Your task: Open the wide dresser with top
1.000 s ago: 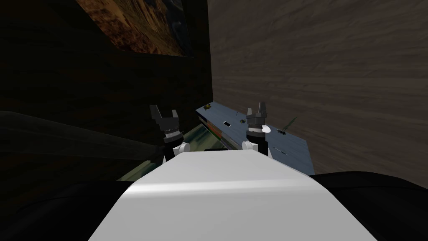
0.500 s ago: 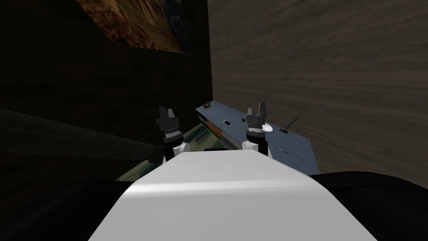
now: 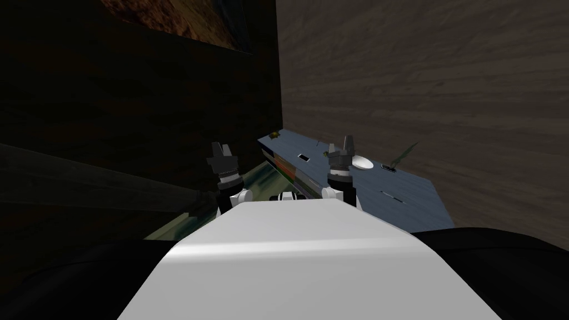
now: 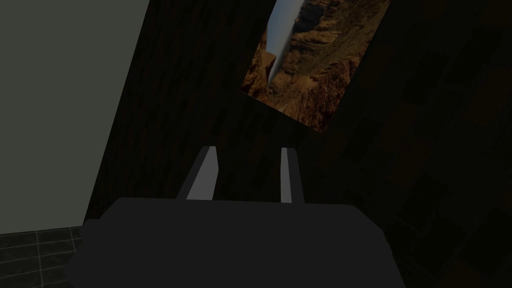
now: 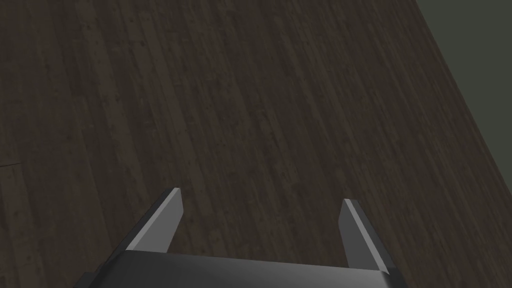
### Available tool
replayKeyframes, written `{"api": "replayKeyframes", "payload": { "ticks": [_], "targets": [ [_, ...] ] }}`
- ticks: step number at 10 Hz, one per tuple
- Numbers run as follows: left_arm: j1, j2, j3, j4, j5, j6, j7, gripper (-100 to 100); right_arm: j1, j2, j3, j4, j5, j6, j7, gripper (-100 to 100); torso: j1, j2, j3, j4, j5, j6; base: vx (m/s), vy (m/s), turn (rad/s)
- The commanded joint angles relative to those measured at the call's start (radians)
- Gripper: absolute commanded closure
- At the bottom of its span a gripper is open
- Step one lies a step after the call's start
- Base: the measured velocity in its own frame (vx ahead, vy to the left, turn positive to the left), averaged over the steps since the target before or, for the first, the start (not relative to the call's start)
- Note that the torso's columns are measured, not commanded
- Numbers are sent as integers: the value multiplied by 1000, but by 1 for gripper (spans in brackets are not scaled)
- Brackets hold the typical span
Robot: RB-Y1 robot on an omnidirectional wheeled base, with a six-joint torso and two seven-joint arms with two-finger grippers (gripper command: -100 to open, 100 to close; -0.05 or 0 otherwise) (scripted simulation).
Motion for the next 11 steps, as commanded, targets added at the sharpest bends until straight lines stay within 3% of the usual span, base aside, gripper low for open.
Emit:
{"api": "replayKeyframes", "payload": {
  "ticks": [1, 6, 7, 8, 10, 11],
  "targets": [
    [0, 0, 0, 0, 0, 0, 0, 0, -8, -60, 11, 29, 25, 30, 3, -100, 1, 33, -69, 33, 0, 0, 24, 36, 6],
    [0, 0, 0, 0, 0, 0, 0, 0, -42, -147, 64, 151, 143, 169, 15, -100, 1, 45, -95, 46, 0, 0, 65, 74, 9],
    [0, 0, 0, 0, 0, 0, 0, 0, -51, -156, 79, 185, 176, 202, 19, -100, 1, 45, -95, 46, 0, 0, 96, 112, 13],
    [0, 0, 0, 0, 0, 0, 0, 0, -51, -156, 79, 185, 176, 208, 19, -100, 1, 46, -94, 47, 0, 0, 69, 93, 4],
    [0, 0, 0, 0, 0, 0, 0, 0, -71, -169, 112, 252, 243, 274, 27, -100, -1, 48, -93, 47, 0, 0, 68, 97, 10],
    [0, 0, 0, 0, 0, 0, 0, 0, -71, -169, 112, 257, 248, 292, 27, -100, 0, 47, -94, 47, 0, 0, 63, 74, 6]
  ]
}}
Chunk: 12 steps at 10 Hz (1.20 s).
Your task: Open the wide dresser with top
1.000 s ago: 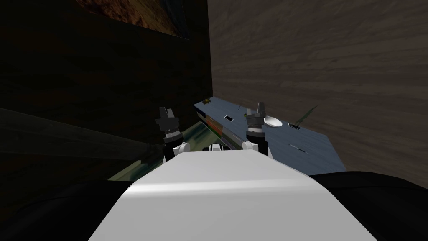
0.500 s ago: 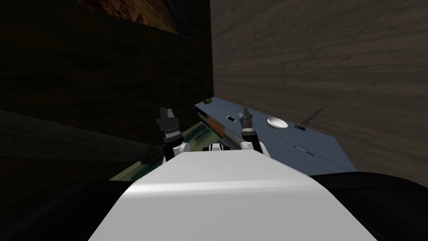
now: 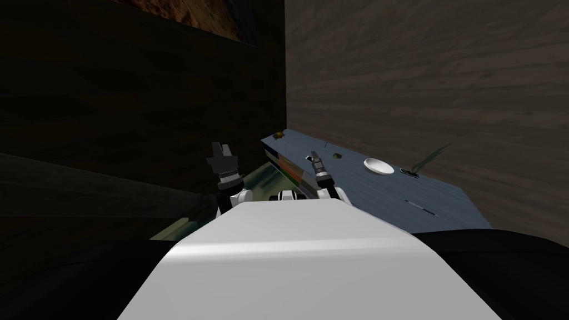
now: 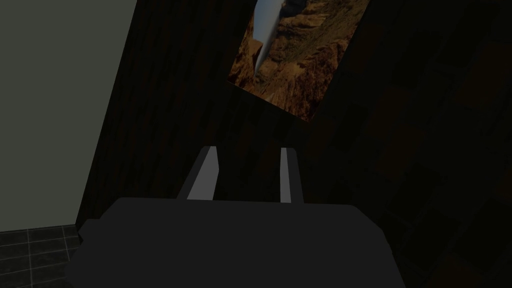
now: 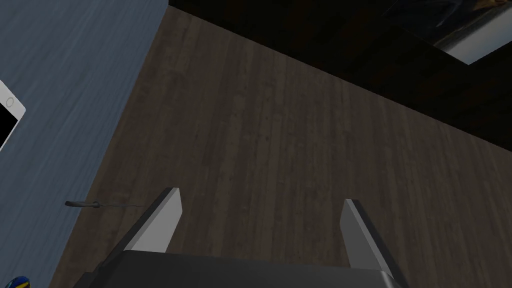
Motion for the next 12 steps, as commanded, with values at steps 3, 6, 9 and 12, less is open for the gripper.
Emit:
{"api": "replayKeyframes", "payload": {
  "ticks": [3, 6, 9, 12],
  "targets": [
    [0, 0, 0, 0, 0, 0, 0, 0, -23, -9, 47, 101, 106, 126, 13, -100, -2, 0, 0, 0, 0, 0, 60, 67, 10],
    [0, 0, 0, 0, 0, 0, 0, 0, -47, -14, 86, 191, 186, 211, 22, -100, 1, -1, -1, 0, 1, 0, 87, 95, 10],
    [0, 0, 0, 0, 0, 0, 0, 0, -59, -16, 107, 240, 238, 280, 27, -100, 1, 1, 0, 0, 0, 0, 64, 89, 7],
    [0, 0, 0, 0, 0, 0, 0, 0, -85, -23, 148, 330, 329, 365, 37, -100, -2, 0, 0, 0, 0, 0, 73, 71, 11]
  ]
}}
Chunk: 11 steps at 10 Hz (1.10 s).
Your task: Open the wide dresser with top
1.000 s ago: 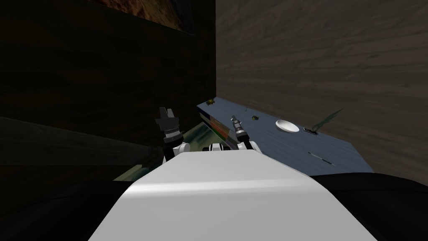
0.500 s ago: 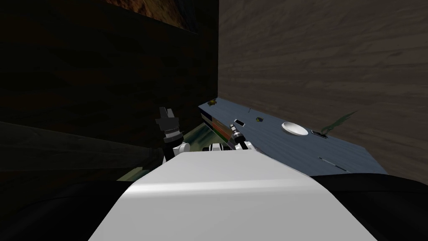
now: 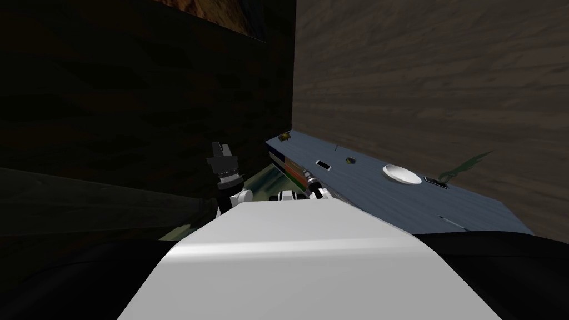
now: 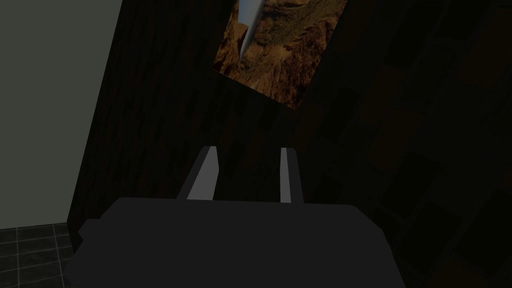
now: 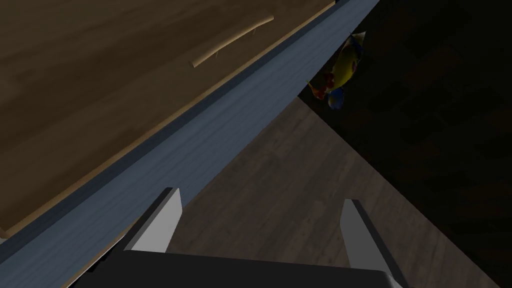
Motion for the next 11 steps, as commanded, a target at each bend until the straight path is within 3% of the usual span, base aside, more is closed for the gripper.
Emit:
{"api": "replayKeyframes", "payload": {
  "ticks": [1, 2, 5, 6, 8, 9, 10, 11],
  "targets": [
    [0, 0, 0, 0, 0, 0, 0, 0, -17, -10, 23, 56, 52, 74, 3, -100, 1, -1, 0, 0, 0, 0, 61, 72, 9],
    [0, 0, 0, 0, 0, 0, 0, 0, -31, -14, 44, 96, 96, 111, 8, -100, 2, 1, 0, 0, 0, 0, 84, 106, 13],
    [0, 0, 0, 0, 0, 0, 0, 0, -45, -18, 66, 159, 148, 187, 13, -100, 1, -1, 0, 0, 0, 0, 78, 83, 8],
    [0, 0, 0, 0, 0, 0, 0, 0, -59, -22, 87, 202, 192, 217, 18, -100, 0, 0, 0, 0, 0, 0, 75, 73, 15],
    [0, 0, 0, 0, 0, 0, 0, 0, -59, -22, 87, 213, 196, 244, 18, -100, 1, 1, 1, 0, 0, 0, 42, 53, 1],
    [0, 0, 0, 0, 0, 0, 0, 0, -75, -26, 109, 247, 237, 295, 24, -100, 0, 3, 2, 1, 0, 0, 45, 63, 16],
    [0, 0, 0, 0, 0, 0, 0, 0, -75, -26, 109, 269, 244, 302, 24, -100, 2, 1, 1, 0, 0, 0, 48, 77, 6],
    [0, 0, 0, 0, 0, 0, 0, 0, -90, -29, 130, 302, 277, 343, 29, -100, 3, 0, 0, 0, 1, 0, 78, 98, 12]
  ]
}}
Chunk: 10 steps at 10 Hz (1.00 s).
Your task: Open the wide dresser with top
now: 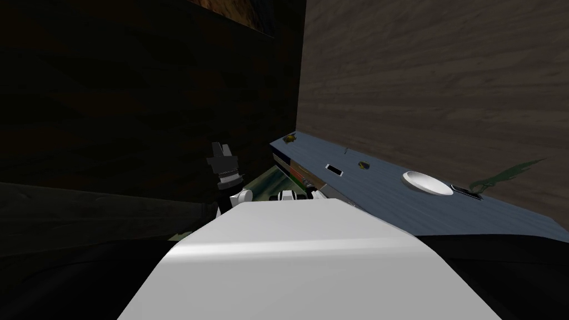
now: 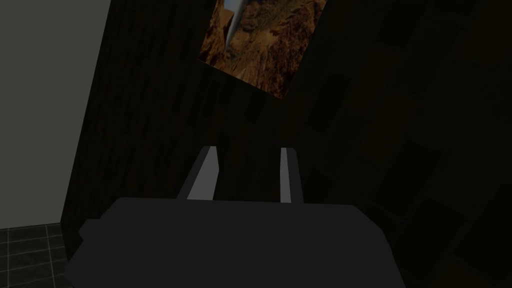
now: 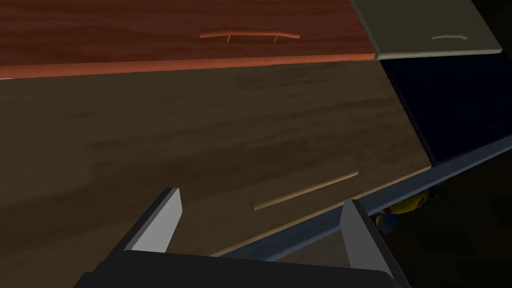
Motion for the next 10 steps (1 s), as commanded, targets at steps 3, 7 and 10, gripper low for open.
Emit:
{"api": "replayKeyframes", "payload": {
  "ticks": [3, 7, 10],
  "targets": [
    [0, 0, 0, 0, 0, 0, 0, 0, -30, 0, 45, 134, 113, 125, 10, -100, -1, 0, 0, 0, -1, 0, 74, 78, 8],
    [0, 0, 0, 0, 0, 0, 0, 0, -62, -3, 87, 227, 199, 218, 20, -100, -1, 0, 0, 0, 0, 0, 50, 59, 8],
    [0, 0, 0, 0, 0, 0, 0, 0, -78, -3, 107, 316, 253, 296, 24, -100, 0, -2, -1, 0, 0, 0, 85, 87, 7]
  ]
}}
